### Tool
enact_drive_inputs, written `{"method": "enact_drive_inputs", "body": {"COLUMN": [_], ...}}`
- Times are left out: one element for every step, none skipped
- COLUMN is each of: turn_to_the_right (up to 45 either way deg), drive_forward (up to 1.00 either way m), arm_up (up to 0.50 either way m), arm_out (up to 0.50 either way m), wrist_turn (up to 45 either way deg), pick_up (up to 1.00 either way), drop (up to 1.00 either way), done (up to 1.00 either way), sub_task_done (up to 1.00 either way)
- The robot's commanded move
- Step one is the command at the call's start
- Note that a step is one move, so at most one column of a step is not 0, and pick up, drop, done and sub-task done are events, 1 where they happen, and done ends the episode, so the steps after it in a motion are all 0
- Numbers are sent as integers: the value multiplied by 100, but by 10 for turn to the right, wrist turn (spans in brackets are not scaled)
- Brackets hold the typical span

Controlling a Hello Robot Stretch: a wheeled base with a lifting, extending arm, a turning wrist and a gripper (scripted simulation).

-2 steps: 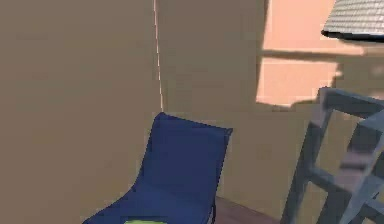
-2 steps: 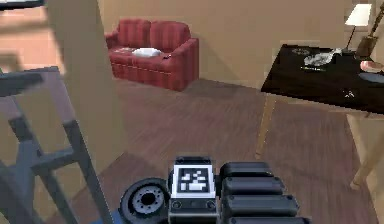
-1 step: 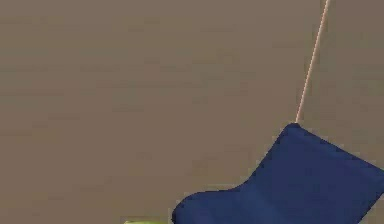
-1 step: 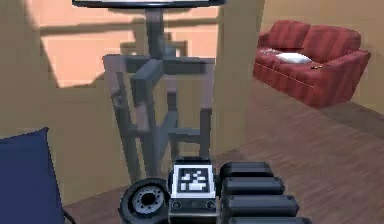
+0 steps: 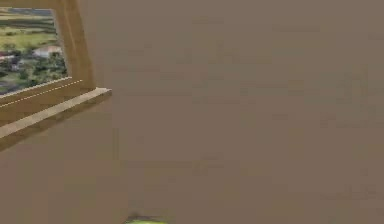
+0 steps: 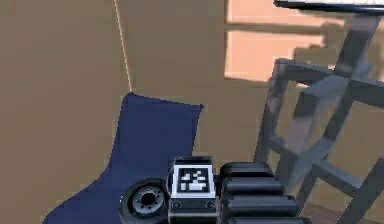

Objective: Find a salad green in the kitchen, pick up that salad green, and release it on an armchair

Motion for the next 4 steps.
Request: {"method": "enact_drive_inputs", "body": {"turn_to_the_right": [-450, -450, -420, 450], "drive_forward": [0, 0, 0, 0], "arm_up": [0, 0, 0, 0], "arm_out": [0, 0, 0, 0], "wrist_turn": [0, 0, 0, 0], "pick_up": [0, 0, 0, 0], "drop": [0, 0, 0, 0], "done": [0, 0, 0, 0], "sub_task_done": [0, 0, 0, 0]}}
